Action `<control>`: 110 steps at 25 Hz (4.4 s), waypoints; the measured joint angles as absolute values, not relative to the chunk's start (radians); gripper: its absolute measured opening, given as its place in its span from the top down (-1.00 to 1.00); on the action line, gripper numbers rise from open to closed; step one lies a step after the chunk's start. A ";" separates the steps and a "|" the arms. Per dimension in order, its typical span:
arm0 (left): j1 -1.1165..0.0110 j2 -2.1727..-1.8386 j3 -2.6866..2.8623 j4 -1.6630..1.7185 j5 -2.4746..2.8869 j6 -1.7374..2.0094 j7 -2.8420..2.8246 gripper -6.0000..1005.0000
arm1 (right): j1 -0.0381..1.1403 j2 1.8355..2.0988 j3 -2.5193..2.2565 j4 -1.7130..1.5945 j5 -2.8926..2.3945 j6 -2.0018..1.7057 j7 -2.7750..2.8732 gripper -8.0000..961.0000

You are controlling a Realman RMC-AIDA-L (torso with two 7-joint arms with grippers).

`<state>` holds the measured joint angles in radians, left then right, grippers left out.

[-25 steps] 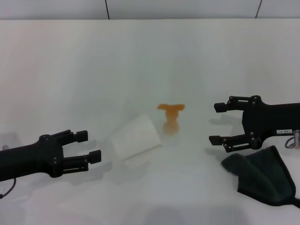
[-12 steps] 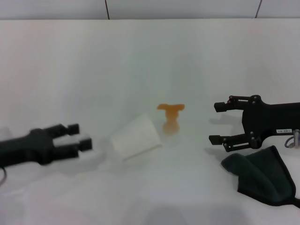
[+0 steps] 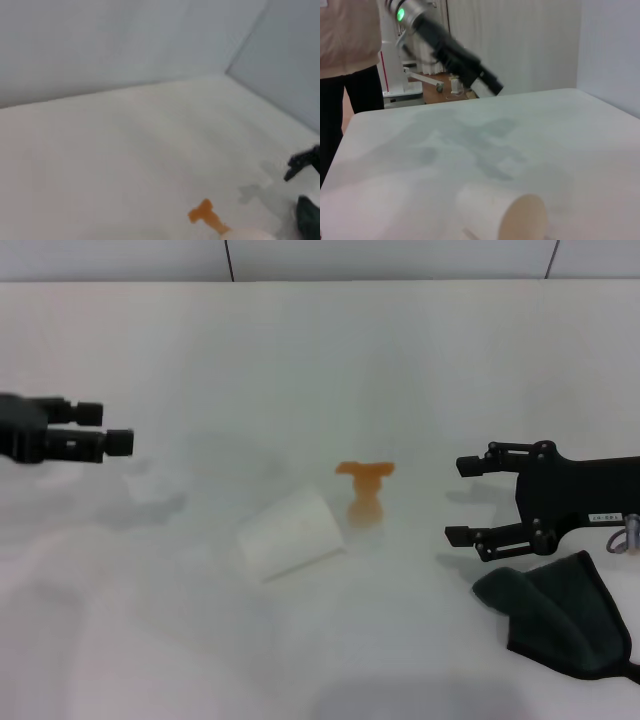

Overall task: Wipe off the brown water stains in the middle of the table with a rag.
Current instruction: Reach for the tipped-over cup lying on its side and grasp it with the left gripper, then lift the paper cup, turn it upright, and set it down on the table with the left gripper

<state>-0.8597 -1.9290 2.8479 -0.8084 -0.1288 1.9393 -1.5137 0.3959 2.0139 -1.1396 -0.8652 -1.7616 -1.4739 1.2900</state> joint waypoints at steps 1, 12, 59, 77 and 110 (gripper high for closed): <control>-0.895 -1.919 2.848 -0.809 -0.090 1.940 -1.514 -0.73 | 0.396 2.014 -1.140 -0.865 -1.761 -1.474 1.290 -0.79; -1.209 -1.980 2.850 -0.893 0.300 1.863 -1.393 -0.72 | 0.397 2.014 -1.140 -0.865 -1.750 -1.474 1.290 -0.79; -1.252 -2.077 2.848 -0.470 0.483 1.533 -1.507 -0.68 | 0.399 2.016 -1.141 -0.853 -1.750 -1.457 1.287 -0.79; -1.250 -2.080 2.847 -0.370 0.503 1.429 -1.507 -0.66 | 0.394 2.016 -1.141 -0.853 -1.750 -1.451 1.287 -0.79; -1.138 -2.081 2.847 -0.657 -0.029 1.631 -1.455 -0.48 | 0.383 2.014 -1.136 -0.853 -1.723 -1.460 1.287 -0.79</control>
<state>-1.1376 -2.0810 2.8471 -0.6570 -0.0292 1.6308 -1.4551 0.3835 2.0141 -1.1363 -0.8529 -1.7233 -1.4604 1.2870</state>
